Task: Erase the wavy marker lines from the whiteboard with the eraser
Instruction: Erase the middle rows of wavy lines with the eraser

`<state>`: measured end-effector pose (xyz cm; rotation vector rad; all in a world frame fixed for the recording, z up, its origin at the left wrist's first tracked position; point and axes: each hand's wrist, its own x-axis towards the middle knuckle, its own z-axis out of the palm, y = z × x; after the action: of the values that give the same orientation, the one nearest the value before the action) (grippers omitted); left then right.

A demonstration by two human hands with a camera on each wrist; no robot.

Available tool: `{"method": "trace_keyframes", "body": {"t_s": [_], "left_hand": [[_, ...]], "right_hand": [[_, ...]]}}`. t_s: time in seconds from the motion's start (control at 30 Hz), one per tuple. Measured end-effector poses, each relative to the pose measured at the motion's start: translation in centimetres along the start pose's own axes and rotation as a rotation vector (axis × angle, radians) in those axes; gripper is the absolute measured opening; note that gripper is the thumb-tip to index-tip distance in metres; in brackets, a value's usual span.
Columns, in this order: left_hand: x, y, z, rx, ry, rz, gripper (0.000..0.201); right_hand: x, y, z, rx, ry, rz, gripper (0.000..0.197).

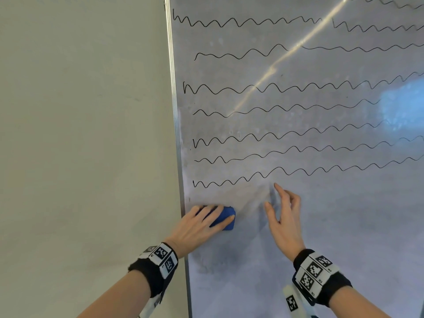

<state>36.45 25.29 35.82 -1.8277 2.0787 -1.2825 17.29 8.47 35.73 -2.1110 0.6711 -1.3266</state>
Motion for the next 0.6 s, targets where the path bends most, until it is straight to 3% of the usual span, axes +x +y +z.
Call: {"method": "trace_keyframes", "body": {"t_s": [0.13,0.3,0.47,0.6], "left_hand": [[0.5,-0.1,-0.2,0.011,-0.027,-0.162,0.072],[-0.2,-0.5,-0.2,0.016,-0.006,0.027,0.067],[2.2,-4.5,-2.3,0.073,0.073,-0.182,0.069],[1.7,-3.3,-2.1,0.059,0.045,-0.184,0.07]], "right_hand": [[0.3,-0.3,-0.1,0.002,0.017,-0.002,0.053],[0.0,-0.7,0.0,0.005,0.002,-0.011,0.053],[0.5,-0.7,-0.4,0.002,0.02,-0.011,0.053],[0.2,-0.7,-0.3,0.017,0.013,-0.003,0.053]]}}
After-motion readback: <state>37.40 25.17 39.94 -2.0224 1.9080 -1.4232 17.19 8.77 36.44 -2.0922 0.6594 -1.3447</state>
